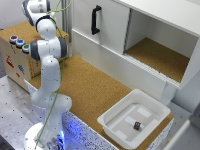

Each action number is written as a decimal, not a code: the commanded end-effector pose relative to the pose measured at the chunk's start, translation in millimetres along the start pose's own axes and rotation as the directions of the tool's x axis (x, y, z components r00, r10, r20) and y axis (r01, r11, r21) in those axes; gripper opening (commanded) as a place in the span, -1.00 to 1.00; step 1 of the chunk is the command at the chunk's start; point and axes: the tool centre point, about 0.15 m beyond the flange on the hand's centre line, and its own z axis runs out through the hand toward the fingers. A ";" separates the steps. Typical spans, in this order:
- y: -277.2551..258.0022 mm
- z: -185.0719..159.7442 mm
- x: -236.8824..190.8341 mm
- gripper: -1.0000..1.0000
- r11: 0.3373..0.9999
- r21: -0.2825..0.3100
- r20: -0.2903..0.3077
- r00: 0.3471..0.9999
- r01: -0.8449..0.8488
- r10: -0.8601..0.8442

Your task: Rotate the yellow block 90 degrees to the right

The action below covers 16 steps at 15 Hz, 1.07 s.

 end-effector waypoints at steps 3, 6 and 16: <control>5.4 5.7 8.4 -1.00 0.930 0.004 -0.042 0.929 -0.368 0.368; -0.7 1.1 -8.6 -1.00 0.891 -0.027 -0.057 0.891 -0.453 0.451; -2.8 -1.8 -5.0 1.00 0.910 0.004 -0.001 0.910 -0.416 0.416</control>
